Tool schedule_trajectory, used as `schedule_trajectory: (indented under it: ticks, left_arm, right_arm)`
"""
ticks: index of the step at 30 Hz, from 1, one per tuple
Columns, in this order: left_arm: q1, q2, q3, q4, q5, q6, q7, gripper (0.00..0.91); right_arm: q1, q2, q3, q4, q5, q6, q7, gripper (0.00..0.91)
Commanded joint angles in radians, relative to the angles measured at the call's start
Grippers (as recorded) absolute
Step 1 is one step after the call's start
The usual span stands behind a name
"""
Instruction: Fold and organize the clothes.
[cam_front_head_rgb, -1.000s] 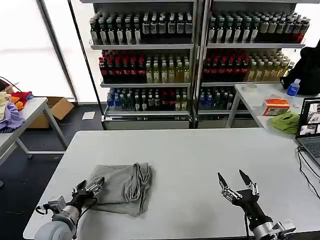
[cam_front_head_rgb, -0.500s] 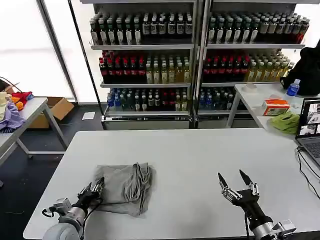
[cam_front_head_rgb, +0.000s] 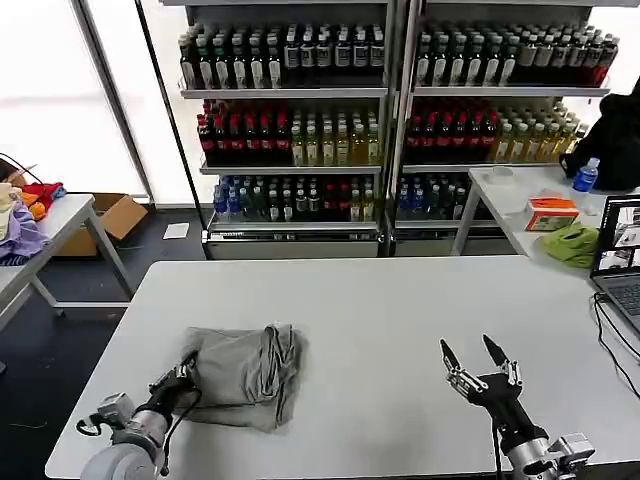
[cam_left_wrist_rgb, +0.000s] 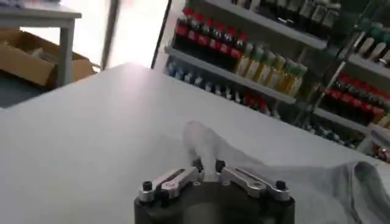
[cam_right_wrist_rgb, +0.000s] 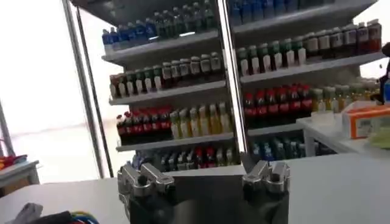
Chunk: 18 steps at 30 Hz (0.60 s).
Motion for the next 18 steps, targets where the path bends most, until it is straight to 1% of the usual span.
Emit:
schedule_trajectory:
  ticks: [1,2,6,10,12,15,18]
  left_arm:
    - [0.055,0.060,-0.273,-0.092,-0.020,0.003,0.010,0.010]
    - [0.060,0.085,-0.319,-0.091,-0.033,0.007,0.018,0.010]
    - [0.071,0.151,-0.398,-0.065,-0.085,0.022,0.029,0.010]
    - [0.090,0.232,-0.421,-0.088,-0.150,0.042,0.024,0.010]
    - [0.090,0.257,-0.417,-0.117,-0.155,0.048,0.018,0.010]
    - [0.089,0.264,-0.376,-0.172,-0.160,0.055,-0.001,0.010]
    - [0.094,0.241,-0.307,-0.239,-0.158,0.062,-0.026,0.010]
  right_arm:
    - [0.014,-0.016,0.010,-0.007,0.022,-0.001,0.006,0.907]
    - [0.017,-0.019,0.010,-0.010,0.026,-0.001,0.006,0.907]
    - [0.028,-0.022,0.001,-0.013,0.029,0.001,0.006,0.907]
    - [0.037,-0.033,0.000,-0.017,0.038,0.000,0.006,0.907]
    - [0.041,-0.042,0.005,-0.022,0.041,0.002,0.005,0.907]
    - [0.045,-0.039,0.014,-0.019,0.048,0.001,0.008,0.907]
    - [0.042,-0.045,0.019,-0.025,0.055,0.001,0.007,0.907]
